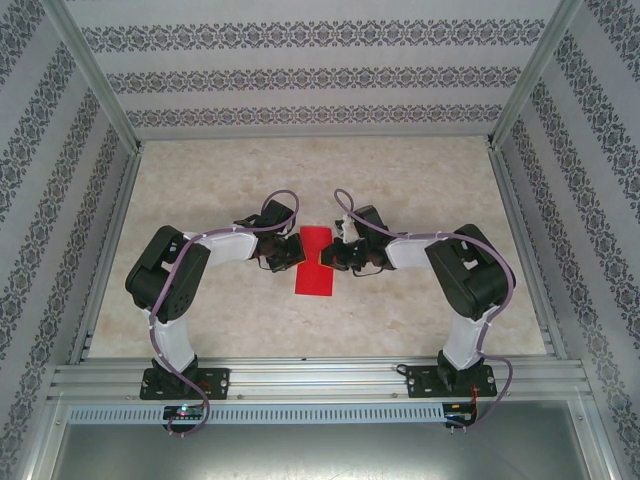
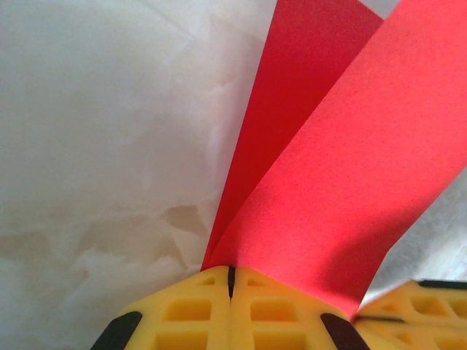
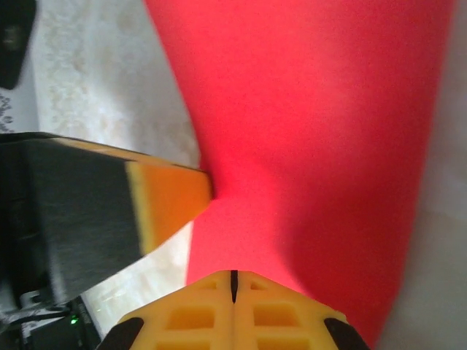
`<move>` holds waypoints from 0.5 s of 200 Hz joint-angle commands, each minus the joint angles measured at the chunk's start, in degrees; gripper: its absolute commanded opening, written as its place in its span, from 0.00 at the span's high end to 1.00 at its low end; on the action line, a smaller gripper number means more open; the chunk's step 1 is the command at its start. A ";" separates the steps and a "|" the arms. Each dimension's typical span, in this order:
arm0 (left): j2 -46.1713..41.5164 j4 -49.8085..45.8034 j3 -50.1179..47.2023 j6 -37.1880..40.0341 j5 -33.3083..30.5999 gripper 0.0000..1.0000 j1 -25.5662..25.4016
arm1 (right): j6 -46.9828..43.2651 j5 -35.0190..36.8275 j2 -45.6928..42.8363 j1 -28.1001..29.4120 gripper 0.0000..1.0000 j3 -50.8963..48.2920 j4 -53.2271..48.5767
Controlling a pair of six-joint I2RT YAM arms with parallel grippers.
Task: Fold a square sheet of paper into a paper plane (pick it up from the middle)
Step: Fold the square sheet of paper in half at the center of the table.
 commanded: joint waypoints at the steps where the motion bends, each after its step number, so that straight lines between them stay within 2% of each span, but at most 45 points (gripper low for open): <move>1: 3.65 -5.83 -3.08 1.04 -3.26 1.00 -1.04 | -1.87 2.89 1.60 -0.67 0.96 -0.32 -1.00; 48: 3.64 -5.91 -2.99 1.22 -3.46 1.00 -1.07 | -0.91 2.85 -0.03 -0.98 0.95 -3.01 0.02; 74: 3.69 -5.83 -3.04 1.27 -3.49 1.00 -1.10 | -0.19 0.81 -2.89 -1.78 0.95 -1.33 0.38; 100: 3.63 -5.75 -3.17 1.23 -3.48 1.00 -1.04 | 0.33 -1.12 -1.60 -3.07 0.95 0.70 1.72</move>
